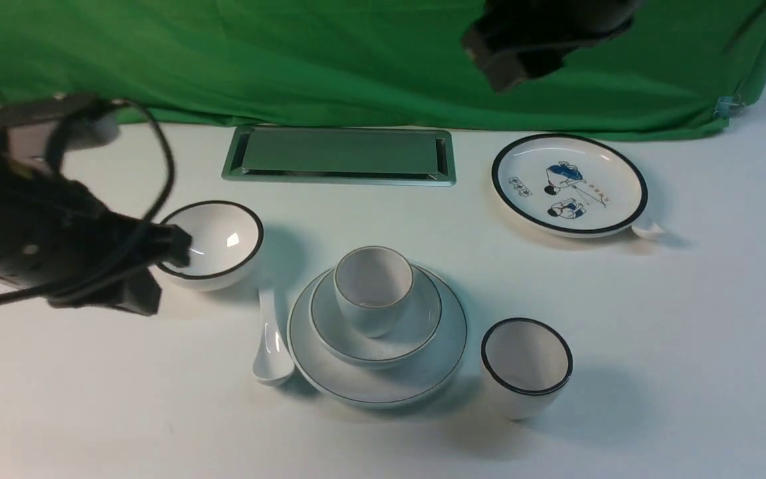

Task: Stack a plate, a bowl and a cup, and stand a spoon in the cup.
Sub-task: Use the left arm to grab a blue soup spoon, then use the left arm to put the blue soup spoon into the blue teacup in the middle

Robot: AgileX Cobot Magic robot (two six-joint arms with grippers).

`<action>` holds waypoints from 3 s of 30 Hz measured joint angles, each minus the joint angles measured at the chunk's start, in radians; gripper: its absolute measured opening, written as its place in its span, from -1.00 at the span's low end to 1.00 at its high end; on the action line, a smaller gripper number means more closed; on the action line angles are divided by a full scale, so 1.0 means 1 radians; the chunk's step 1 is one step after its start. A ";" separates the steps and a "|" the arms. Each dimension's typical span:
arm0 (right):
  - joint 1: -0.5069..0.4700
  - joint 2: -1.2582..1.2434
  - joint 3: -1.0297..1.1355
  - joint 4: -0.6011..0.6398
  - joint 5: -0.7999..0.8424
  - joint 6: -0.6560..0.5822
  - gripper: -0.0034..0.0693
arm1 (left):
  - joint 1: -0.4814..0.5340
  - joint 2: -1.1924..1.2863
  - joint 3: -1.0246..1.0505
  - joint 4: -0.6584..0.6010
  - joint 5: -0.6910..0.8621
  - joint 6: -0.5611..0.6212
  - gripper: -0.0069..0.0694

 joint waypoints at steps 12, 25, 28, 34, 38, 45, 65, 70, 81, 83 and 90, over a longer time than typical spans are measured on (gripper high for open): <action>-0.190 -0.373 0.383 -0.009 0.000 0.020 -0.32 | -0.141 0.390 -0.208 0.104 -0.092 -0.259 -0.45; -0.205 -0.456 0.393 -0.008 -0.002 0.018 -0.26 | -0.141 0.542 -0.250 0.191 -0.221 -0.471 0.11; -0.205 -0.457 0.393 -0.008 -0.002 0.017 -0.26 | -0.141 0.563 -0.250 0.191 -0.221 -0.486 0.03; -0.205 -0.457 0.393 -0.008 -0.003 0.017 -0.25 | -0.141 0.587 -0.250 0.212 -0.244 -0.524 -0.07; -0.205 -0.457 0.393 -0.008 -0.003 0.017 -0.25 | -0.141 0.599 -0.250 0.225 -0.245 -0.530 -0.07; -0.205 -0.457 0.393 -0.008 -0.005 0.017 -0.25 | -0.141 0.624 -0.250 0.229 -0.254 -0.542 -0.09; -0.205 -0.457 0.393 -0.001 -0.003 0.016 -0.25 | -0.209 0.385 -0.182 0.267 -0.206 -0.465 -0.52; -0.205 -0.457 0.393 -0.001 -0.003 0.016 -0.25 | -0.298 0.222 -0.033 0.447 -0.517 -0.598 -0.52; -0.205 -0.457 0.393 0.000 -0.006 0.017 -0.25 | -0.296 0.193 0.101 0.805 -1.226 -0.689 -0.52; -0.205 -0.457 0.393 0.000 -0.006 0.017 -0.25 | -0.294 0.208 0.105 0.807 -1.300 -0.616 -0.52; -0.205 -0.457 0.393 0.000 -0.006 0.017 -0.25 | -0.257 0.276 0.108 0.813 -1.520 -0.393 -0.52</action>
